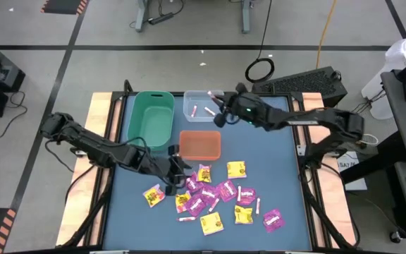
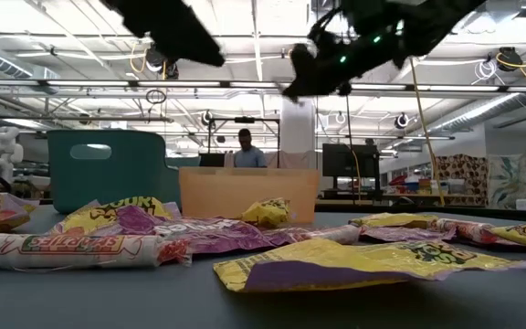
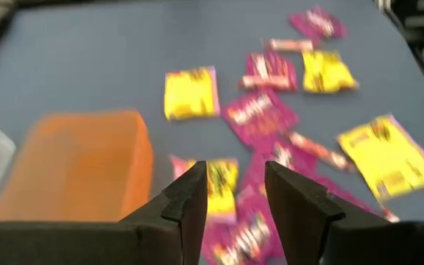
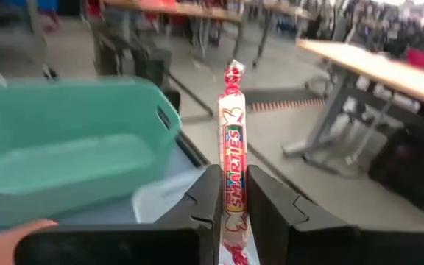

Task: Sort candy
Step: Put the white candy into the transparent bin

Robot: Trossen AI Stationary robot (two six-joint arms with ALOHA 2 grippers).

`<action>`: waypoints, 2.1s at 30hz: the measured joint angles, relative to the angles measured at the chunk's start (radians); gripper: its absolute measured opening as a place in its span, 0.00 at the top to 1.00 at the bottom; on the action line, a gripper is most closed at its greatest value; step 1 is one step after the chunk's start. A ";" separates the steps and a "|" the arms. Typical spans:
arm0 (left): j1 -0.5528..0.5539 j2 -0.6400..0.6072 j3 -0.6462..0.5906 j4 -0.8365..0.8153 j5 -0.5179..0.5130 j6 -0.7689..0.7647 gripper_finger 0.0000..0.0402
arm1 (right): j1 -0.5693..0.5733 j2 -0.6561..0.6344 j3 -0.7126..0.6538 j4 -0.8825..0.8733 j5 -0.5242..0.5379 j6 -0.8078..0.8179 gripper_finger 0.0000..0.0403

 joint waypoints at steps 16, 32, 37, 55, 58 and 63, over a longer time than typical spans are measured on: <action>-0.176 0.001 0.000 -0.082 -0.135 -0.129 0.64 | -0.100 0.298 0.163 -0.181 -0.001 0.063 0.88; -0.204 0.001 0.000 -0.090 -0.190 -0.157 0.64 | -0.099 0.305 0.162 -0.234 -0.001 0.097 0.64; -0.204 0.001 0.000 -0.102 -0.190 -0.158 0.64 | -0.071 0.263 0.162 -0.307 0.000 0.110 0.59; -0.221 0.019 -0.126 0.079 -0.141 -0.188 0.64 | 0.428 0.031 0.161 -0.748 0.003 0.305 0.60; -0.258 0.048 -0.131 0.136 -0.083 -0.179 0.64 | 0.517 0.034 0.142 -0.751 0.020 0.337 0.60; -0.320 0.120 -0.130 0.211 -0.047 -0.231 0.64 | 0.648 0.034 0.105 -0.733 0.213 0.373 0.60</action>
